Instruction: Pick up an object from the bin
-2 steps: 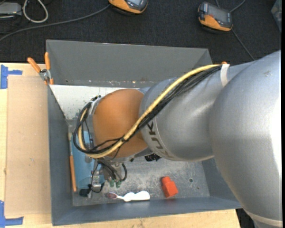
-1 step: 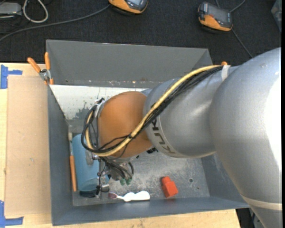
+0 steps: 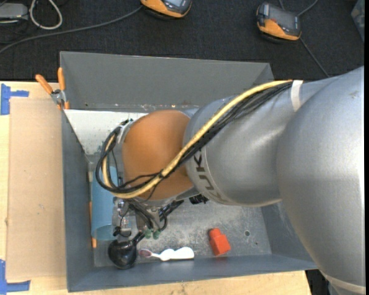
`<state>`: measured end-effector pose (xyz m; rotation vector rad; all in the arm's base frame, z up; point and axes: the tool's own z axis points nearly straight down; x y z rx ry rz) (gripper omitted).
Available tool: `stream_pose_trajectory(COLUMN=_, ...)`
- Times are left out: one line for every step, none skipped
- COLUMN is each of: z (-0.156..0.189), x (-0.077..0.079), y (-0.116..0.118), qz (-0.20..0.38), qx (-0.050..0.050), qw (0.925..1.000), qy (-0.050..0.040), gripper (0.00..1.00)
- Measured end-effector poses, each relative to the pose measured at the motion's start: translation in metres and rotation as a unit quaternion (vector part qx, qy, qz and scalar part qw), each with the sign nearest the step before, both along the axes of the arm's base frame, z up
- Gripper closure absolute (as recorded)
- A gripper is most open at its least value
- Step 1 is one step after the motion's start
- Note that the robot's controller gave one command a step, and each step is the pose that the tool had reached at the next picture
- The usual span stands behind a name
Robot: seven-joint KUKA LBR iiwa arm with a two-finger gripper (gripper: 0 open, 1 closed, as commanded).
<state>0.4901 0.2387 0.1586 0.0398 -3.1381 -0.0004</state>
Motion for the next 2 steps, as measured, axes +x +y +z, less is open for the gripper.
stream_pose_trajectory(z=0.000, x=0.000, y=0.000, qz=-0.001, qx=0.000, qw=1.0000, qy=0.0000, gripper=1.00)
stream_pose_trajectory(z=-0.044, x=-0.005, y=-0.027, qz=0.011, qx=0.003, qw=0.9999, qy=-0.0064, gripper=1.00)
